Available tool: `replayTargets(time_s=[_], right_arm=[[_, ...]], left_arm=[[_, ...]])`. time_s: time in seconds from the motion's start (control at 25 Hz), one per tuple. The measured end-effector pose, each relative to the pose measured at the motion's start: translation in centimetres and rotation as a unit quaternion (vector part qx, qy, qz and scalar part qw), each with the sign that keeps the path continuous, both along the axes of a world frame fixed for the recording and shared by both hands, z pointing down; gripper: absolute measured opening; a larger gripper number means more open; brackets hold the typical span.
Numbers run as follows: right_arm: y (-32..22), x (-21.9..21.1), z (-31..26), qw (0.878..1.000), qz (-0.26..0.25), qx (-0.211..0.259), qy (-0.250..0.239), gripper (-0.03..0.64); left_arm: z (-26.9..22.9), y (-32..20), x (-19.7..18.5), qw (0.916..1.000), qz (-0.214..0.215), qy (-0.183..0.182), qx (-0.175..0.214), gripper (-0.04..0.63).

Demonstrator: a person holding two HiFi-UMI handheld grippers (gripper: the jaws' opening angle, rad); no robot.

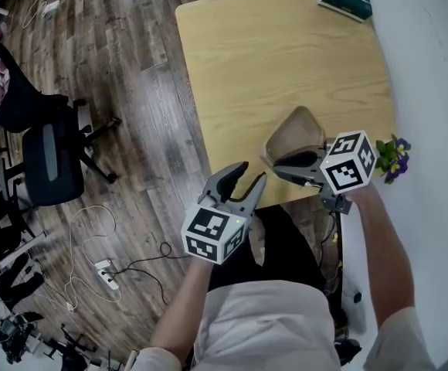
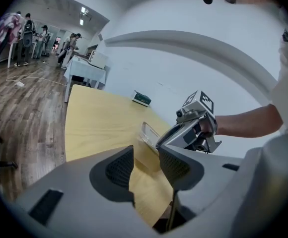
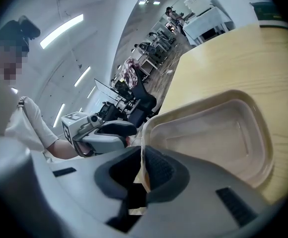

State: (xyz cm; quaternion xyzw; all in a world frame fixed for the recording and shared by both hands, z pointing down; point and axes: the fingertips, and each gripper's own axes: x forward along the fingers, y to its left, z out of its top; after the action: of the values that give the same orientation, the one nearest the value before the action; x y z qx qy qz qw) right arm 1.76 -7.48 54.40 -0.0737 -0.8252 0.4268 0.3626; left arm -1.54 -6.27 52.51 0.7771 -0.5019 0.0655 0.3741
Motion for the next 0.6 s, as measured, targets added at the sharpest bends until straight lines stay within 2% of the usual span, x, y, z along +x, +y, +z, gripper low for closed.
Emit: replayTargets(time_s=[0.36,0.6], right_arm=[[0.2,-0.1,-0.8,1.000,0.009,-0.002,-0.015,0.034],[0.5,-0.1,-0.9,1.000,0.007,0.000,-0.020,0.034]], left_arm=[[1.1,-0.6,0.8,0.9945,-0.029,0.099,-0.019,0.163],[1.7,-0.6,1.4,0.9900,-0.031,0.135,-0.024,0.163]])
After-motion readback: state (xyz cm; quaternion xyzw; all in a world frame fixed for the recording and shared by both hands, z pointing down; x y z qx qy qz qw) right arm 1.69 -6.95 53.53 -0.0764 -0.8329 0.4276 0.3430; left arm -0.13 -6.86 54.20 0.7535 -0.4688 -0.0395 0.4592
